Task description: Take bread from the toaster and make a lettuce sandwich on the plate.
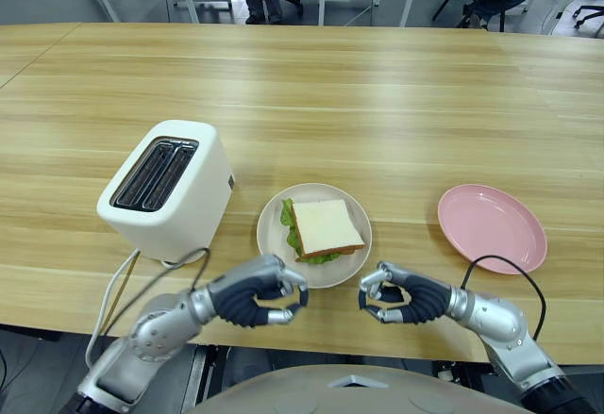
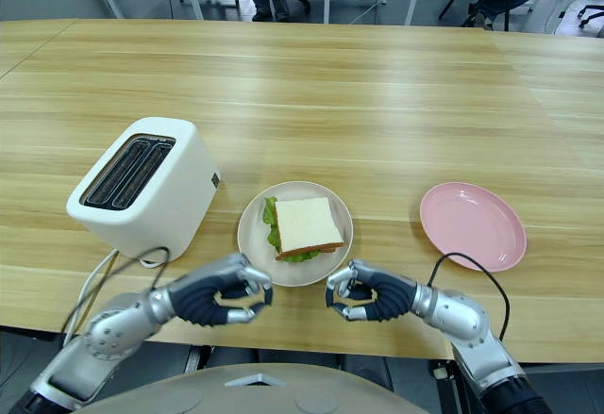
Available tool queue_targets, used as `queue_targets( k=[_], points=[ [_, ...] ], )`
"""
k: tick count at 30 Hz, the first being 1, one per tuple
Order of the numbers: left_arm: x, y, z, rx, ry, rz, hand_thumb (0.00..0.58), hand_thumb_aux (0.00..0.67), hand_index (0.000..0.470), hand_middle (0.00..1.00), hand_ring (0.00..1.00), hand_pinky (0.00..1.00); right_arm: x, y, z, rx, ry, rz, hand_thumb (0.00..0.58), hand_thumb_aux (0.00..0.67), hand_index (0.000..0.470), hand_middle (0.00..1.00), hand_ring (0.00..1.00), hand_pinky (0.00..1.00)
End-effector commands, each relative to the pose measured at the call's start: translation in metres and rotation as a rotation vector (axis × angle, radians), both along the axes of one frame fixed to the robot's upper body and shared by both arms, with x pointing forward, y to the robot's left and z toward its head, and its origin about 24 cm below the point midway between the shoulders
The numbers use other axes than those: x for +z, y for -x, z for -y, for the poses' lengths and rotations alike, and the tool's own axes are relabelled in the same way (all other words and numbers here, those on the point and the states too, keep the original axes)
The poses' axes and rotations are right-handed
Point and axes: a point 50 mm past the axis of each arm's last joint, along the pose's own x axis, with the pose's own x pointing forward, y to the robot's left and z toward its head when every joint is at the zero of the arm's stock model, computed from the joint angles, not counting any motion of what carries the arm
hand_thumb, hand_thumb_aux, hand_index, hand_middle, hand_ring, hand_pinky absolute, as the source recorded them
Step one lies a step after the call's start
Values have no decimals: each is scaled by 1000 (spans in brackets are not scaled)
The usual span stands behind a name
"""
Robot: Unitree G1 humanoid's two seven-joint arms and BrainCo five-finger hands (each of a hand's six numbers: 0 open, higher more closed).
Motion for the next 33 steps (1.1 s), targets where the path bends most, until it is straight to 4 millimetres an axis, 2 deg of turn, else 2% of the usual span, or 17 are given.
queue_targets(
  k=[1, 6, 12, 15, 18, 22, 26, 30, 33],
  points=[
    [-34, 3, -3, -51, -294, 51, 580, 670, 460, 1000, 1000, 1000, -15, 0, -1, -10, 145, 93, 580, 670, 460, 1000, 1000, 1000],
    [-55, -17, -6, -34, -473, 193, 580, 670, 460, 1000, 1000, 1000, -39, -8, -12, -8, 337, 196, 580, 670, 460, 1000, 1000, 1000],
    [-71, -34, -4, -4, -543, 275, 580, 670, 460, 1000, 1000, 1000, -59, -19, -24, 4, 458, 264, 580, 670, 460, 1000, 1000, 1000],
    [-72, -52, 0, 41, -536, 346, 580, 670, 460, 1000, 1000, 1000, -65, -36, -31, -29, 488, 300, 580, 670, 460, 1000, 1000, 1000],
    [-68, -71, 5, 95, -514, 418, 580, 670, 460, 1000, 1000, 1000, -69, -60, -36, -91, 519, 341, 580, 670, 460, 1000, 1000, 1000],
    [-64, -102, 13, 163, -498, 498, 580, 670, 460, 1000, 1000, 1000, -63, -102, -38, -224, 555, 415, 580, 670, 460, 1000, 1000, 1000],
    [-61, -135, 17, 234, -511, 557, 580, 670, 460, 1000, 1000, 1000, -50, -138, -41, -341, 572, 485, 580, 670, 460, 1000, 1000, 1000],
    [-54, -163, 17, 279, -533, 594, 580, 670, 460, 1000, 1000, 1000, -40, -159, -49, -409, 563, 463, 580, 670, 460, 1000, 1000, 1000],
    [-46, -178, 15, 311, -540, 626, 580, 670, 460, 1000, 1000, 1000, -25, -173, -56, -454, 524, 484, 580, 670, 460, 1000, 1000, 1000]
  ],
)
